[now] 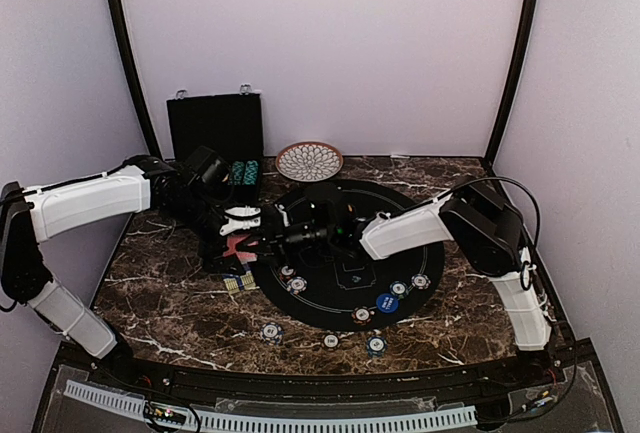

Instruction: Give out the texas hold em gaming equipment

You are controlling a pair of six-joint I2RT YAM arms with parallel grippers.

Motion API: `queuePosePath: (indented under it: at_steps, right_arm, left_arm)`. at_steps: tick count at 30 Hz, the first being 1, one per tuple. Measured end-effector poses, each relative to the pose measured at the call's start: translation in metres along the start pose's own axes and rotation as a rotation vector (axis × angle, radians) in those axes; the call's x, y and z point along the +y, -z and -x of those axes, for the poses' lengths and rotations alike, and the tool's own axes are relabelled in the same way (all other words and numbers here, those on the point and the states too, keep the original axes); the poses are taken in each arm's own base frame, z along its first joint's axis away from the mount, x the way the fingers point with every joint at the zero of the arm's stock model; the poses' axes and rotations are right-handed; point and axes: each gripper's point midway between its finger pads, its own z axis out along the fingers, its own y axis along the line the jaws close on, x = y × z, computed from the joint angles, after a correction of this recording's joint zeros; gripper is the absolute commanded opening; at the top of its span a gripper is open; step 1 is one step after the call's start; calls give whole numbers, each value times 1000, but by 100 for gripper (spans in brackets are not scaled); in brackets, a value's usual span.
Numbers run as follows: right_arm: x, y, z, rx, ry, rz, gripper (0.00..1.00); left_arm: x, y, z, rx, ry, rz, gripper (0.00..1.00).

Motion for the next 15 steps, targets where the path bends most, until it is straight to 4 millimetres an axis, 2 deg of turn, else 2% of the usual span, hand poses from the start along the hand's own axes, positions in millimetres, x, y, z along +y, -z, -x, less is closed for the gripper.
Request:
queuePosePath:
  at_steps: [3, 8, 14, 15]
  right_arm:
    - [4, 1, -1, 2, 4, 24, 0]
    - [-1, 3, -5, 9, -10, 29, 0]
    - [-2, 3, -5, 9, -18, 32, 0]
    - [-1, 3, -5, 8, -15, 35, 0]
  left_arm:
    - [-1, 0, 2, -12, 3, -7, 96]
    - [-2, 1, 3, -31, 17, -22, 90]
    - [-1, 3, 4, -55, 36, -37, 78]
    - [-2, 3, 5, -59, 39, -41, 74]
